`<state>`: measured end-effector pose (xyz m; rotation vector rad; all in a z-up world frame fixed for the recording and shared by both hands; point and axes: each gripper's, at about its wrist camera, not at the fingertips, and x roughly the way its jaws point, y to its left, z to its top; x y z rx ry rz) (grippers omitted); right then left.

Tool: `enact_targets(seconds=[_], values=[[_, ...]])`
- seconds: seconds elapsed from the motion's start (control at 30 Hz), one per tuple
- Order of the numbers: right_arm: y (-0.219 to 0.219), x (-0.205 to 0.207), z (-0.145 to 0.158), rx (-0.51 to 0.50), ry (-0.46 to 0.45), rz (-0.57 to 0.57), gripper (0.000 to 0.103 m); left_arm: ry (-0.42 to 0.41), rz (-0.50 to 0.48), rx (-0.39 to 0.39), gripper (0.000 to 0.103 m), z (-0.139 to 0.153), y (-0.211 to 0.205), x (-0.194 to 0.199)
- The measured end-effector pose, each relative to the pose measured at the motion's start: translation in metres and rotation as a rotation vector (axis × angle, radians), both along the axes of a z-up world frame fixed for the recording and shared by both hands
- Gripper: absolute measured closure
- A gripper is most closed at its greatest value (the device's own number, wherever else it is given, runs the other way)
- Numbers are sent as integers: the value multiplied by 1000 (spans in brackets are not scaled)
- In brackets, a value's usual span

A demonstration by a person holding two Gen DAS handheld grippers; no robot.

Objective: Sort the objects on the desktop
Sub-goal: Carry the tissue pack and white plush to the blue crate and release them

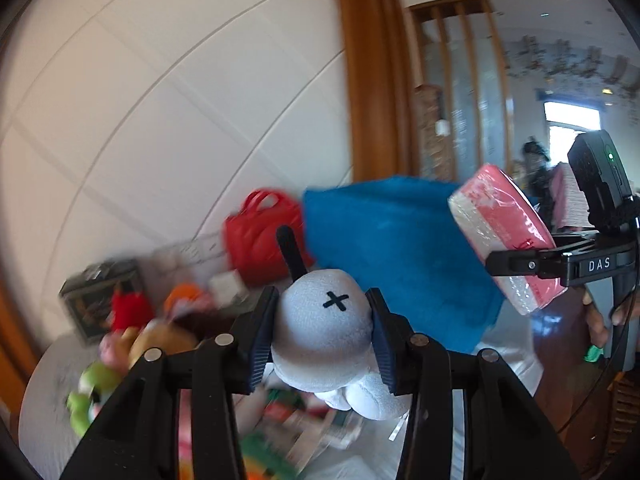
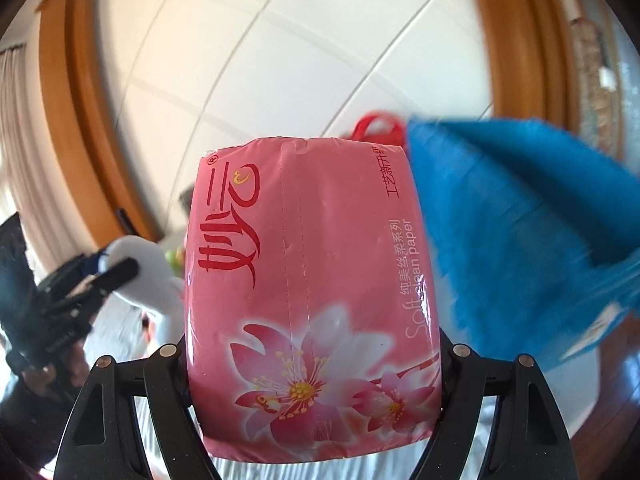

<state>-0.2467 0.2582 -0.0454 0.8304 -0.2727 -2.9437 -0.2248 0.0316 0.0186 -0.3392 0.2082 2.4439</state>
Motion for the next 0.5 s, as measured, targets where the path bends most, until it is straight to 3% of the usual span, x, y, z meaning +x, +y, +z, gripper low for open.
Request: enact_targets(seconds=[0.23, 0.33, 0.5], values=[[102, 36, 79, 37, 197, -220, 23, 151, -202, 49, 59, 79, 135, -9], [160, 32, 96, 36, 222, -301, 23, 167, -234, 62, 59, 105, 195, -21], [245, -2, 102, 24, 175, -327, 22, 154, -232, 64, 58, 127, 292, -47]])
